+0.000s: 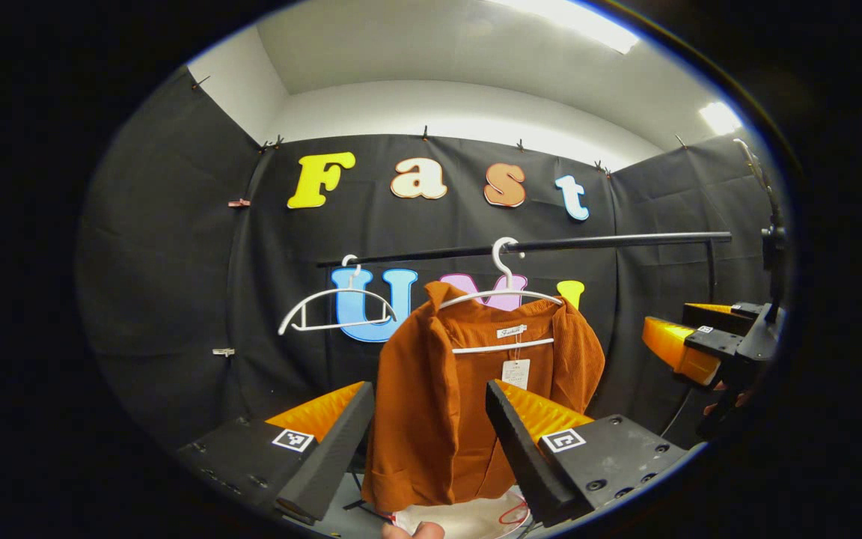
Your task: Grasp the clothes on the hanger with both hands and then place them into the laundry hamper below.
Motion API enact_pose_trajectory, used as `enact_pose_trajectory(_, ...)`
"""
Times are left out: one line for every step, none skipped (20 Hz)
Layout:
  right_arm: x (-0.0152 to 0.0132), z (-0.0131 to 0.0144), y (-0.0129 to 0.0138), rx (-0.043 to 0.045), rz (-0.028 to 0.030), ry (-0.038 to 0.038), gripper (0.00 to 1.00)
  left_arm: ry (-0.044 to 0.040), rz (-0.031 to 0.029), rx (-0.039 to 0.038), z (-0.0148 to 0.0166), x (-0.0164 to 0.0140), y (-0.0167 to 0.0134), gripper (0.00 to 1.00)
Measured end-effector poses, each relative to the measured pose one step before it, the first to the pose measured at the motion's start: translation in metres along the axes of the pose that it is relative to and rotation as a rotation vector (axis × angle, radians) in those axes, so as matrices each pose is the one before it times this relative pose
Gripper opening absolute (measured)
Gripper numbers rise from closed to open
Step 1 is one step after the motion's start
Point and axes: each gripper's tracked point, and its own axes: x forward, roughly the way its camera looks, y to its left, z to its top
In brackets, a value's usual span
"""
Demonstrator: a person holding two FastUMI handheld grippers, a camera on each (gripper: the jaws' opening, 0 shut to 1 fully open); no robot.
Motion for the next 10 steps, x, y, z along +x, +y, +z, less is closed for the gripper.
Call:
enact_pose_trajectory(0.01159, -0.00709, -0.00141, 0.00881, 0.00534, 0.00618, 0.98, 0.00255, 0.00404, 0.00399, -0.00399, 0.01273, -0.00453, 0.95)
enact_pose_trajectory(0.00967, -0.00813, -0.0011, 0.0067, 0.00731, 0.00734, 0.98, 0.00226, 0.01006, 0.00262, -0.00384, 0.0125, -0.00251, 0.95)
enact_pose_trajectory(0.00987, -0.00761, -0.00116, 0.00447, 0.00759, 0.00712, 0.98, 0.0038, 0.01178, 0.00284, -0.00561, 0.0124, -0.00189, 0.95)
enact_pose_trajectory(0.009, -0.00592, -0.00089, 0.00366, 0.00823, 0.0047, 0.97, 0.00313, 0.01349, 0.00403, -0.00345, 0.01325, -0.00129, 0.95)
enact_pose_trajectory(0.00911, -0.00636, -0.00114, 0.00385, 0.0084, 0.0022, 0.98, 0.00322, 0.01276, 0.00625, -0.0043, 0.01321, -0.00071, 0.95)
enact_pose_trajectory(0.00946, -0.007, -0.00086, 0.00429, 0.00867, 0.00217, 0.98, 0.00572, 0.01376, 0.00591, -0.00451, 0.01408, 0.00049, 0.95)
enact_pose_trajectory(0.00962, -0.00587, -0.00086, 0.00447, 0.00763, 0.00477, 0.97, 0.01271, 0.01658, 0.002, -0.01826, 0.00107, -0.00554, 0.95)
enact_pose_trajectory(0.00931, -0.00521, -0.00132, 0.00291, 0.00619, 0.00466, 0.98, 0.01278, 0.01794, -0.00657, -0.00561, 0.01326, 0.00164, 0.95)
enact_pose_trajectory(0.00949, -0.00466, -0.00075, 0.00172, 0.00614, 0.00528, 0.97, 0.00853, 0.01295, -0.00868, -0.0061, 0.01131, 0.00072, 0.94)
enact_pose_trajectory(0.00833, -0.00584, -0.00189, 0.00088, 0.00624, 0.0052, 0.98, 0.00218, 0.00976, -0.00366, -0.00272, 0.01123, 0.00017, 0.95)
